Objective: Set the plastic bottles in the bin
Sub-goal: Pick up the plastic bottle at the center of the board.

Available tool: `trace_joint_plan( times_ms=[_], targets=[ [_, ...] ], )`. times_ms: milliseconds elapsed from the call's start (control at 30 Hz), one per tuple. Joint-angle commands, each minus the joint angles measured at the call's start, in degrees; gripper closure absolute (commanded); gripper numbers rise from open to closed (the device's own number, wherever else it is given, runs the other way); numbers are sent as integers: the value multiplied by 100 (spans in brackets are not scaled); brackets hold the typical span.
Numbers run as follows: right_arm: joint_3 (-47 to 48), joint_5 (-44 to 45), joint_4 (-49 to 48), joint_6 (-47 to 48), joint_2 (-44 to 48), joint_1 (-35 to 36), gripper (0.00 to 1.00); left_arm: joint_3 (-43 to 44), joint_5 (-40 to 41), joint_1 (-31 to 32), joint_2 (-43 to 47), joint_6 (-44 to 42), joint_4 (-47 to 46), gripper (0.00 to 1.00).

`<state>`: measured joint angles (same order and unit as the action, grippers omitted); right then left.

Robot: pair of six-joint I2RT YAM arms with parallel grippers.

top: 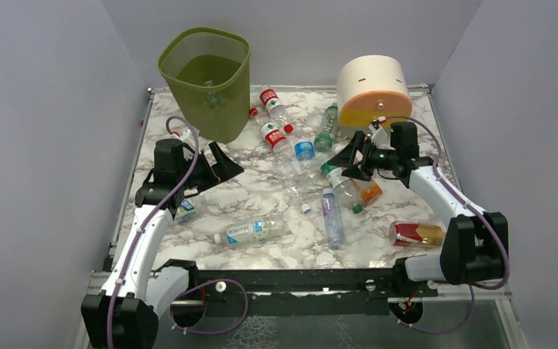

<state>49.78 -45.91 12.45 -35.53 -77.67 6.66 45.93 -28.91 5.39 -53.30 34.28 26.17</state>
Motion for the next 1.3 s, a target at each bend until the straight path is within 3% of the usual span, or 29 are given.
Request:
trace_joint_plan(
  times_ms=[0,567,867,1100,1267],
  targets=[
    [345,69,178,-39,-192,96,0,74,51,33,-205,-127,1,1],
    [1517,1,1705,340,-468,257,0,517,71,208,-1073,-306,-100,1],
    [1900,55,1964,240,-663,300,0,1199,1076,1765,-2504,748,-665,1],
    [1788,108,2367,242,-354,317,1,1464,1671,2424,-3193,1549,-645,1],
    [1604,730,3154,158,392,625,0,1728,2162,2773,-3633,2215,-613,1]
  ],
)
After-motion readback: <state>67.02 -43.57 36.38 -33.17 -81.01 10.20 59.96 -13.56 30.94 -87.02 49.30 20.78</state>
